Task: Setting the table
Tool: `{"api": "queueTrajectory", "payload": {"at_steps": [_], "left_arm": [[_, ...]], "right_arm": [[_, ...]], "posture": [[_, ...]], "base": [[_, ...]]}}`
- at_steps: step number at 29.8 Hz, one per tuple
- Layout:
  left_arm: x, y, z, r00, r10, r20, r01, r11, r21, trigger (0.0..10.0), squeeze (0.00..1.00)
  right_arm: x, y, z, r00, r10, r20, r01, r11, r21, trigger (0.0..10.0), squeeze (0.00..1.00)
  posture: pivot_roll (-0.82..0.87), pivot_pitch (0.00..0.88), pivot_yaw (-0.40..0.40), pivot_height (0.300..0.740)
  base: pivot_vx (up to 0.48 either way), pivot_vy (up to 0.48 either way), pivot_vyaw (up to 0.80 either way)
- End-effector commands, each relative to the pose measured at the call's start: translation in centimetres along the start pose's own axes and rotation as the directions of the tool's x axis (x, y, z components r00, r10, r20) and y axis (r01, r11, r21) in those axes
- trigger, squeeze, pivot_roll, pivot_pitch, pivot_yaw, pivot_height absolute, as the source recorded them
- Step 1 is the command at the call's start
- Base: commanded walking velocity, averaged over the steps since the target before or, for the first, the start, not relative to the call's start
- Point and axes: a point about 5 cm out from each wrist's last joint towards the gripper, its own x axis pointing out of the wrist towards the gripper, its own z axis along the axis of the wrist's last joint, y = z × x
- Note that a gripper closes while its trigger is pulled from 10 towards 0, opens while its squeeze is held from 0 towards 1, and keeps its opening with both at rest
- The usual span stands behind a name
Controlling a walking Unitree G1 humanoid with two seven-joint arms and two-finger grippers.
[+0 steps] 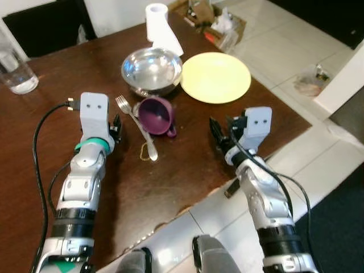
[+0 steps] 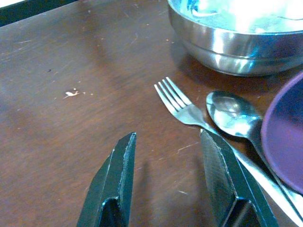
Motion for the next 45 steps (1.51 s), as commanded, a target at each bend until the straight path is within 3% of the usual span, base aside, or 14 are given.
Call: {"api": "queueTrajectory", "payload": {"at_steps": [1,8,12,16,17,20,23,25,26,27,29,34,42,45], "left_arm": [[-0.2,0.4,-0.7,0.999,0.013,-0.033,-0.013,1.0,-0.003,10.0,0.0],[-0.2,0.5,-0.7,0.999,0.016,-0.034,-0.016,1.0,-0.003,10.0,0.0],[-0.2,0.7,-0.6,0.999,0.025,-0.035,-0.025,1.0,0.006,10.0,0.0],[-0.3,2.1,-0.1,0.999,0.034,-0.013,-0.033,0.998,0.051,10.0,0.0],[-0.3,3.2,0.5,1.0,0.013,0.01,-0.014,0.995,0.094,10.0,0.0],[-0.3,3.2,0.5,1.0,0.013,0.01,-0.014,0.995,0.094,10.0,0.0],[-1.0,5.9,2.4,0.992,-0.117,0.04,0.107,0.974,0.197,10.0,0.0],[-1.0,5.9,2.4,0.992,-0.117,0.04,0.107,0.974,0.197,10.0,0.0],[-1.8,7.3,3.6,0.978,-0.206,0.032,0.192,0.95,0.246,10.0,0.0],[-1.8,7.3,3.6,0.978,-0.206,0.032,0.192,0.95,0.246,10.0,0.0],[-3.4,8.4,5.6,0.944,-0.33,0.024,0.307,0.9,0.311,10.0,0.0],[-4.1,7.9,6.5,0.931,-0.363,0.041,0.332,0.887,0.322,10.0,0.0],[-4.8,4.1,6.6,0.906,-0.414,0.09,0.38,0.888,0.258,10.0,0.0],[-5.1,3.6,6.3,0.897,-0.435,0.078,0.406,0.88,0.246,10.0,0.0]], "right_arm": [[-0.2,0.3,-0.5,1.0,0.004,-0.018,-0.004,1.0,0.008,10.0,0.0],[-0.2,0.3,-0.4,1.0,0.006,-0.019,-0.006,1.0,0.008,10.0,0.0],[-0.2,1.1,-0.5,0.996,0.079,-0.044,-0.078,0.997,0.011,10.0,0.0],[-0.1,3.0,-0.7,0.972,0.215,-0.099,-0.217,0.976,-0.013,10.0,0.0],[0.3,3.9,-1.0,0.956,0.262,-0.136,-0.269,0.963,-0.036,10.0,0.0],[0.3,3.9,-1.0,0.956,0.262,-0.136,-0.269,0.963,-0.036,10.0,0.0],[2.0,5.6,-1.5,0.923,0.321,-0.21,-0.345,0.935,-0.087,10.0,0.0],[2.0,5.6,-1.5,0.923,0.321,-0.21,-0.345,0.935,-0.087,10.0,0.0],[3.1,6.7,-1.5,0.902,0.36,-0.24,-0.392,0.914,-0.106,10.0,0.0],[3.1,6.7,-1.5,0.902,0.36,-0.24,-0.392,0.914,-0.106,10.0,0.0],[4.6,8.7,-1.4,0.866,0.407,-0.289,-0.461,0.875,-0.148,10.0,0.0],[5.1,9.5,-1.6,0.854,0.407,-0.324,-0.479,0.858,-0.187,10.0,0.0],[6.0,9.0,-1.6,0.87,0.346,-0.351,-0.43,0.881,-0.197,10.0,0.0],[6.6,8.6,-1.3,0.883,0.311,-0.35,-0.406,0.881,-0.241,10.0,0.0]], "posture": [[-0.09,0.066,0.048,0.74],[-0.09,0.068,0.047,0.74],[-0.09,0.072,0.05,0.74],[-0.09,0.084,0.047,0.74],[-0.08,0.089,0.043,0.74],[-0.08,0.089,0.043,0.74],[-0.05,0.107,0.032,0.74],[-0.05,0.107,0.032,0.74],[-0.02,0.122,0.025,0.74],[-0.02,0.122,0.025,0.74],[0.0,0.134,0.013,0.74],[0.0,0.141,0.008,0.74],[0.01,0.163,-0.008,0.74],[0.01,0.163,-0.009,0.74]], "base": [[0.0,0.0,0.0],[0.0,0.0,0.0],[0.0,0.0,0.0],[0.0,0.0,0.0],[0.0,0.0,0.0],[0.0,0.0,0.0],[0.0,0.0,0.0],[0.0,0.0,0.0],[0.0,0.0,0.0],[0.0,0.0,0.0],[0.0,0.0,0.0],[0.0,0.0,0.0],[0.0,0.0,0.0],[0.0,0.0,0.0]]}}
